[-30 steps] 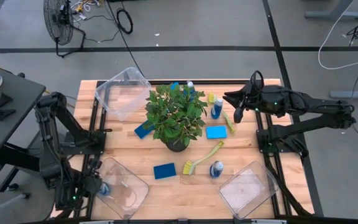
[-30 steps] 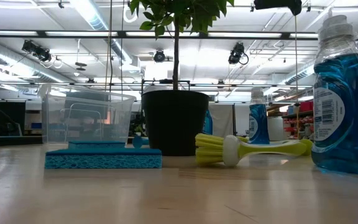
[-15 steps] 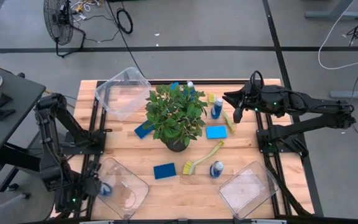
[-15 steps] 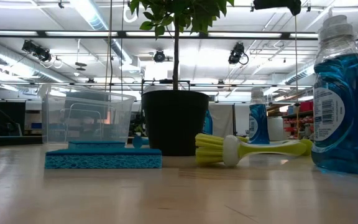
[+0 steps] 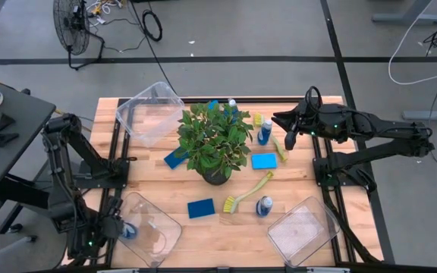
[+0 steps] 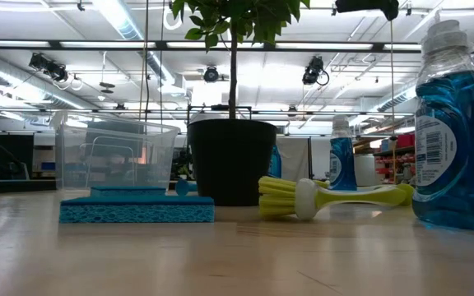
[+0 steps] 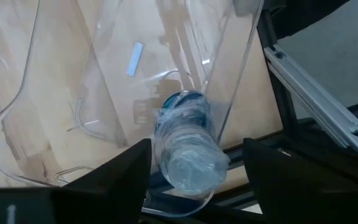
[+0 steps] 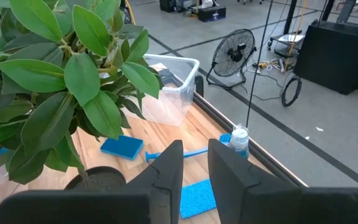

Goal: Pick & Place Kitchen Sink Supplies
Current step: Put the blue liquid soap bottle into the bottom left transparent bin

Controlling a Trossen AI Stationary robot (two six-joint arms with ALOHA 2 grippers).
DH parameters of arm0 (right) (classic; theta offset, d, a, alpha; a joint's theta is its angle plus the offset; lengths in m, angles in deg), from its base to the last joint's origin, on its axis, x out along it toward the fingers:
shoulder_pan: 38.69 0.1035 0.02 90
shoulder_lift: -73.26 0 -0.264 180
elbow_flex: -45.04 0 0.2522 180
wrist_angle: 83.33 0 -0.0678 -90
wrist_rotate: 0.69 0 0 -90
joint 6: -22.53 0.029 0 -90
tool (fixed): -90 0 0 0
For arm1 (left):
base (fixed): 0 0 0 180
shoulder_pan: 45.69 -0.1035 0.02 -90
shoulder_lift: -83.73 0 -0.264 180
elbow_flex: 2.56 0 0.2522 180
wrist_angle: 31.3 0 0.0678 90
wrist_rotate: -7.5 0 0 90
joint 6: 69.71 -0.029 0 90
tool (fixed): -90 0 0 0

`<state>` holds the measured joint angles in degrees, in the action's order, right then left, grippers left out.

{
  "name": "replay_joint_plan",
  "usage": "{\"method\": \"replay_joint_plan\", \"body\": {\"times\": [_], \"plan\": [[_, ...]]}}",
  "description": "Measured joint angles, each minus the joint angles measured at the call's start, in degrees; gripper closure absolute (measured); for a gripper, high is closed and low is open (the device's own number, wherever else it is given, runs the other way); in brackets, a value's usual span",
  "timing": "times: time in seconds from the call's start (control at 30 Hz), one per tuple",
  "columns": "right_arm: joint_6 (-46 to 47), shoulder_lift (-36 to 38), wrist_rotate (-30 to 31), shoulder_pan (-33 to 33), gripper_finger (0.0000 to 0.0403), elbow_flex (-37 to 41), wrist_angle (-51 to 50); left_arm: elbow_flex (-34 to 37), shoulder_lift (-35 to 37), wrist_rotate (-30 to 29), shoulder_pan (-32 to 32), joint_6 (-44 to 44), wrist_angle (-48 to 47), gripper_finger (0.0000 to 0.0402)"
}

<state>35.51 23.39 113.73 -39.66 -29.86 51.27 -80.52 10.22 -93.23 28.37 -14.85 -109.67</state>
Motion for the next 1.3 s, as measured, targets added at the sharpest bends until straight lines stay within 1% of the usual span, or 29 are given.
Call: {"method": "replay_joint_plan", "body": {"times": [0.1, 0.3, 0.4, 0.47, 0.6, 0.77, 0.93, 1.13, 1.2, 1.3], "plan": [[0.0, 0.0, 0.01, 0.0, 0.0323, 0.0, 0.0, -1.73, 0.04, 0.51, -0.15, -1.84, -0.96, 0.0128], [0.01, 0.0, -0.2, -0.01, 0.0323, 0.0, -0.02, -7.64, 0.06, 0.89, -2.89, -5.97, -5.09, 0.0127], [0.0, 0.02, -1.97, -0.02, 0.0323, 0.0, -0.04, -10.73, 0.11, -0.89, -4.95, -9.11, -8.27, 0.0127], [-0.47, 0.02, -3.27, -0.02, 0.0323, 0.0, -0.12, -12.6, 0.11, -3.69, -6.47, -11.29, -11.49, 0.0127], [-2.11, 0.02, -7.03, -0.02, 0.0323, 0.0, -0.15, -14.23, 1.16, -12.75, -9.78, -13.32, -16.48, 0.0129], [-2.27, 0.02, -10.37, 0.0, 0.0323, 0.0, -1.23, -14.21, 3.69, -20.87, -14.77, -13.2, -18.06, 0.0157], [-2.28, 0.02, -10.42, -0.01, 0.0323, 0.0, -6.68, -14.21, 5.17, -29.51, -19.03, -11.43, -18.13, 0.0189], [-0.32, 0.02, -7.13, -0.02, 0.0323, 0.0, -9.75, -14.17, 5.42, -40.53, -24.09, -5.8, -16.0, 0.0213], [-0.22, 0.02, -6.91, -0.02, 0.0323, 0.0, -10.13, -14.17, 5.42, -41.86, -25.63, -5.71, -14.61, 0.0217], [-0.58, 0.02, -6.9, -0.02, 0.0323, 0.0, -10.35, -14.17, 5.39, -42.09, -27.77, -5.56, -12.37, 0.0218]]}}
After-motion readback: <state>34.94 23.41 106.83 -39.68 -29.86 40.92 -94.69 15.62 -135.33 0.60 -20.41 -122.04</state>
